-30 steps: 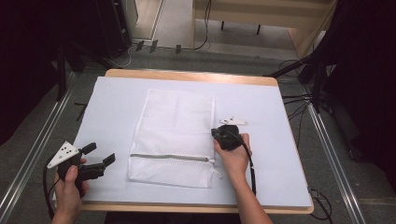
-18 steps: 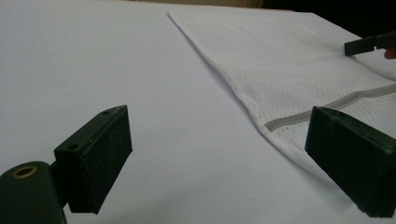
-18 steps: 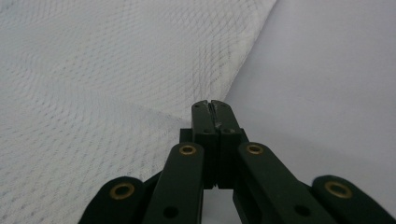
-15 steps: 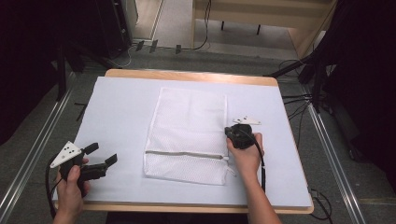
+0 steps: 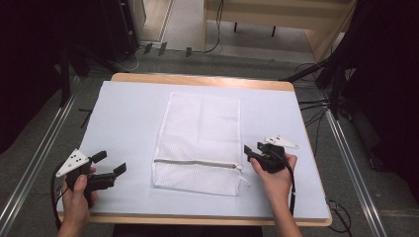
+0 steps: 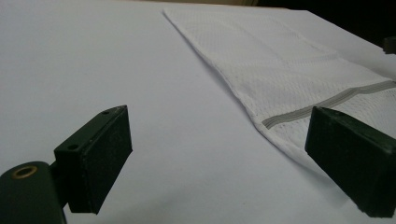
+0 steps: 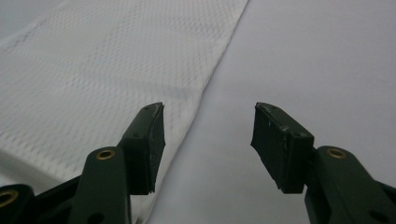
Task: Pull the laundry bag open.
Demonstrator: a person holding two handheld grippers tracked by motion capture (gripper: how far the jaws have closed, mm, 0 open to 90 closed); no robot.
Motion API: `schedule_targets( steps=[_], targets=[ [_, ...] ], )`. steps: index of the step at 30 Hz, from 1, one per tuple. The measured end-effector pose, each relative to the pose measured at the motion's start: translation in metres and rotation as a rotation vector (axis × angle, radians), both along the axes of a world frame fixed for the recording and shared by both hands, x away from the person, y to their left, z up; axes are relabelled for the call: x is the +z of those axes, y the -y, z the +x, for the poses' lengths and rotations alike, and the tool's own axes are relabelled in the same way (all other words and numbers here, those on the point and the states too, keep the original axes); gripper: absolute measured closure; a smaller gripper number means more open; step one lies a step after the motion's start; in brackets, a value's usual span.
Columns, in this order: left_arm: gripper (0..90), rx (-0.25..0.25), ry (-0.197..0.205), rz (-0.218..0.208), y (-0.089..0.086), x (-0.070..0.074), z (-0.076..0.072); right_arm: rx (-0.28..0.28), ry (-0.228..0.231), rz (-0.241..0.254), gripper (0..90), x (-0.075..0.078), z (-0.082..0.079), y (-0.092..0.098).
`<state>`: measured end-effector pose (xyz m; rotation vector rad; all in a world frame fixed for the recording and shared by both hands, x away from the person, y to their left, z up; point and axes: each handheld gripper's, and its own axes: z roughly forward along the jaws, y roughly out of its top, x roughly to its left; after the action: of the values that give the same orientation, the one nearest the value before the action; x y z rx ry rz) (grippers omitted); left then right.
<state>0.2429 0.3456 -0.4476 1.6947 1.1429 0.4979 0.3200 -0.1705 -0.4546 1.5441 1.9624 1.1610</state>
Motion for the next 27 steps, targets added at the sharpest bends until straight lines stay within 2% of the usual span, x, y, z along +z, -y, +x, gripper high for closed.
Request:
schedule_targets(
  steps=[4, 7, 10, 11, 13, 14, 17, 21, 23, 24, 25, 26, 27],
  targets=[
    [7.2, -0.016, 0.002, 0.031, 0.009, 0.001, 0.001, 0.013, 0.005, 0.004, 43.1, -0.001, -0.027, 0.006],
    [7.2, -0.029, 0.004, 0.024, 0.016, 0.001, 0.003, 0.031, 0.001, 0.020, 42.1, -0.004, -0.048, 0.006],
    [7.3, -0.039, -0.001, 0.024, 0.021, 0.001, 0.004, 0.052, -0.003, 0.015, 41.0, -0.005, -0.059, 0.003],
    [8.0, -0.045, -0.003, 0.027, 0.027, 0.001, 0.005, 0.067, -0.013, 0.032, 40.5, -0.007, -0.068, -0.001],
    [8.2, -0.054, -0.004, 0.029, 0.030, 0.001, 0.006, 0.077, -0.014, 0.036, 40.3, -0.008, -0.072, -0.003],
    [11.7, -0.061, -0.003, 0.034, 0.033, 0.001, 0.006, 0.094, -0.021, 0.033, 38.9, -0.010, -0.078, -0.008],
    [13.4, -0.082, -0.004, 0.030, 0.044, 0.002, 0.005, 0.097, -0.031, 0.028, 38.8, -0.013, -0.081, -0.013],
    [15.4, -0.098, -0.038, 0.031, 0.060, 0.000, 0.005, 0.116, -0.050, 0.019, 38.1, -0.019, -0.079, -0.022],
    [22.0, -0.093, -0.049, 0.025, 0.068, -0.001, 0.005, 0.116, -0.052, 0.002, 38.0, -0.023, -0.076, -0.026],
    [28.1, -0.106, -0.054, 0.019, 0.076, -0.001, 0.004, 0.114, -0.052, -0.029, 37.3, -0.025, -0.074, -0.031],
    [30.0, -0.106, -0.054, 0.019, 0.076, -0.001, 0.004, 0.114, -0.052, -0.029, 37.3, -0.025, -0.074, -0.031],
    [30.0, -0.123, -0.056, 0.016, 0.081, -0.001, 0.003, 0.111, -0.044, -0.050, 37.3, -0.027, -0.073, -0.033],
    [34.2, -0.138, -0.061, 0.014, 0.086, -0.001, 0.003, 0.114, -0.041, -0.055, 37.1, -0.028, -0.070, -0.036]
  ],
)
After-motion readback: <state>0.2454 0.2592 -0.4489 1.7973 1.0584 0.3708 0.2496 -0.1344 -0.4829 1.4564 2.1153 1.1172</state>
